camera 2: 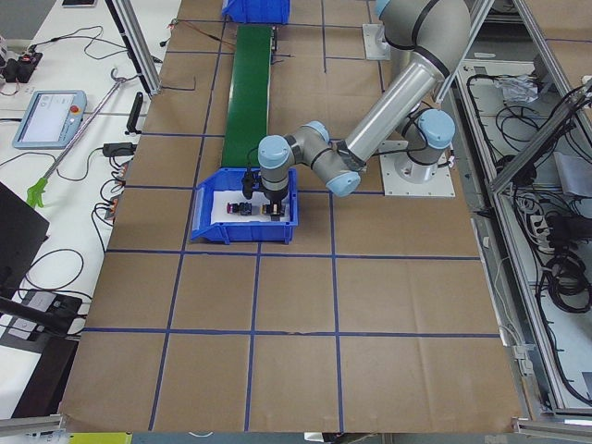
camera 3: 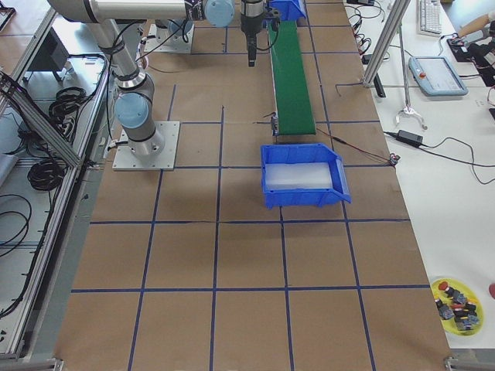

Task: Transport two buttons from left to right
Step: 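Lower the left gripper and grasp the yellow-capped button, then lift the yellow button and carry it toward the conveyor belt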

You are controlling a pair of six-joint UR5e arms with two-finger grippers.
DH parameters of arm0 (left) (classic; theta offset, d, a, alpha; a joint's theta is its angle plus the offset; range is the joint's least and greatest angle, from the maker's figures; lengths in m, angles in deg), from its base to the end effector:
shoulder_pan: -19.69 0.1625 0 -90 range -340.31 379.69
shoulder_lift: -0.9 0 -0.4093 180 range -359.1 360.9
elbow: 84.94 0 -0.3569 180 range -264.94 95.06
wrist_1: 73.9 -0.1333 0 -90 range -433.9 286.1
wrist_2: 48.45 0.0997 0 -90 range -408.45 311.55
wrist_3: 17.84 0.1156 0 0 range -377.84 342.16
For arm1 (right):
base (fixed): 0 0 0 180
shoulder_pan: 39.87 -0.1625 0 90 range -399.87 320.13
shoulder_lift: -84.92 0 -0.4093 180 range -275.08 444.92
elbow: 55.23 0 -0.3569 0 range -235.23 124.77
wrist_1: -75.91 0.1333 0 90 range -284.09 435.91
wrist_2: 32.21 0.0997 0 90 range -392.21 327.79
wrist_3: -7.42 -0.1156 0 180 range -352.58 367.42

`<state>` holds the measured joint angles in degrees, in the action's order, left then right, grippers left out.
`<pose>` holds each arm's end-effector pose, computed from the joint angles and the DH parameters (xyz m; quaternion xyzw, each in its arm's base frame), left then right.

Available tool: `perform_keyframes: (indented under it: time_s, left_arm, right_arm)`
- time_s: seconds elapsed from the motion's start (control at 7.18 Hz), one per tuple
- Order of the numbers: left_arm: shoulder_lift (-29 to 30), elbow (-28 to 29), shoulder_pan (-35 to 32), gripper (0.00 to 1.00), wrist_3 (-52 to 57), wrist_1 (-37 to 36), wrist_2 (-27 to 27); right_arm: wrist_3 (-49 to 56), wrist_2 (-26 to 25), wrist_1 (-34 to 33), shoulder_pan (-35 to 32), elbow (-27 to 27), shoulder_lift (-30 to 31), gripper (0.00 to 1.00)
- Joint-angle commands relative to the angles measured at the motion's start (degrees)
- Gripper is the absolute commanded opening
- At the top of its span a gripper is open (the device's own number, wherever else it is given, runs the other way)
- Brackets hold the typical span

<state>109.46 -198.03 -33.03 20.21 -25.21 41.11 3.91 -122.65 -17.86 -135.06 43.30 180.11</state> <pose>0.1936 -0.4759 0.1971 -0.0067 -1.0000 0.0000 0.0049 0.1698 -0.4061 0.4345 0.0146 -0.9999 0.0040 0.0035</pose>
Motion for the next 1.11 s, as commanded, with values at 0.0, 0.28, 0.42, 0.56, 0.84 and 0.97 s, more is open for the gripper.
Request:
perform_keyframes:
  time_s: [0.0,0.28,0.42,0.56,0.84,0.97]
  left_arm:
    - [-0.1,0.5,0.2,0.09,-0.3,-0.1,0.4]
    - [-1.3,2.5,0.0,0.00,-1.2,0.5,-0.1]
    - [-2.8,6.1,-0.1,0.00,-1.2,3.9,0.1]
    - [-4.7,11.2,-0.1,0.00,-1.1,12.4,0.4]
    - [-7.4,21.3,-0.2,0.00,-1.2,28.1,0.5]
    - [-6.7,26.3,-0.2,0.00,-1.2,33.9,0.5]
  right_arm:
    - [0.1,-0.1,0.0,0.0,0.0,0.0,1.00]
    - [0.0,0.0,0.0,0.0,0.0,0.0,1.00]
    - [0.1,0.0,0.0,0.0,0.0,0.0,1.00]
    - [0.1,0.0,0.0,0.0,0.0,0.0,1.00]
    - [0.1,0.0,0.0,0.0,0.0,0.0,1.00]
    - [0.0,0.0,0.0,0.0,0.0,0.0,1.00]
